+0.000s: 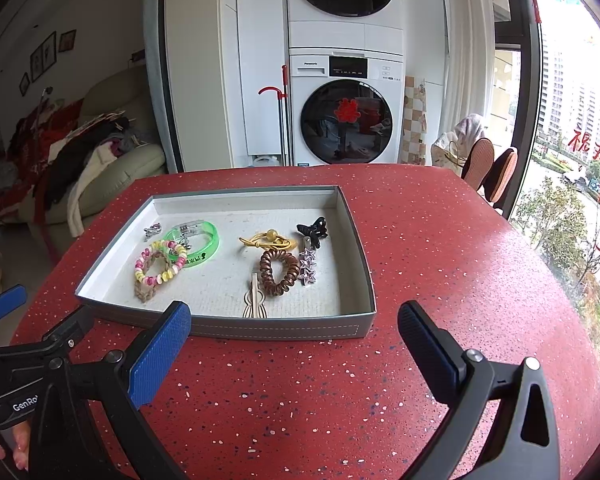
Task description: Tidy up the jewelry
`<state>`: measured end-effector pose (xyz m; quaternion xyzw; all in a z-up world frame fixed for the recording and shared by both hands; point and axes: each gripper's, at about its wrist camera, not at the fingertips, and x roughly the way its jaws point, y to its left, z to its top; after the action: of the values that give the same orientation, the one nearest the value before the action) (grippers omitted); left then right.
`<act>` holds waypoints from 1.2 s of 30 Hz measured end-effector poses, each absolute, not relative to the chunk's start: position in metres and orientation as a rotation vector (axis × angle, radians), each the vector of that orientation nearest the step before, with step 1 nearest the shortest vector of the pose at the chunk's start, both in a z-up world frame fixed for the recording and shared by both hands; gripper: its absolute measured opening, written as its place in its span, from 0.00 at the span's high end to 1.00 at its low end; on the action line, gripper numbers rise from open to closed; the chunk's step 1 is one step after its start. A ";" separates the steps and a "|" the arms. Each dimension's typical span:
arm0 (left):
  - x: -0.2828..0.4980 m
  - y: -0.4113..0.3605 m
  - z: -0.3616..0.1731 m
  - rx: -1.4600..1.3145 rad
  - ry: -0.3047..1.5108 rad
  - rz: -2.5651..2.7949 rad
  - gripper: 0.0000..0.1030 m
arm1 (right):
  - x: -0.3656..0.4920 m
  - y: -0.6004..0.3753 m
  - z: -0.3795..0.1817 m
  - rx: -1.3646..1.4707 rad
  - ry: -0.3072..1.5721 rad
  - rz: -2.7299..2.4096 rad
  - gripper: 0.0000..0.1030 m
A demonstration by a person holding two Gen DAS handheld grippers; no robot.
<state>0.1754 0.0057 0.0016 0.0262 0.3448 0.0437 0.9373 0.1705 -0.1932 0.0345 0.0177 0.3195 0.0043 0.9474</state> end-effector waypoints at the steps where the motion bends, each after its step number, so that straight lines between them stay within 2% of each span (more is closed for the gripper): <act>1: 0.175 0.006 0.002 0.053 0.705 0.089 0.00 | 0.170 -0.193 0.034 0.036 0.651 0.009 0.00; 36: 0.173 0.007 0.000 0.054 0.707 0.093 0.00 | 0.171 -0.193 0.036 0.037 0.650 0.010 0.00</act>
<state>0.1735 0.0071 0.0000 0.0264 0.3461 0.0453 0.9367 0.1707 -0.1927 0.0363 0.0180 0.3194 0.0048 0.9474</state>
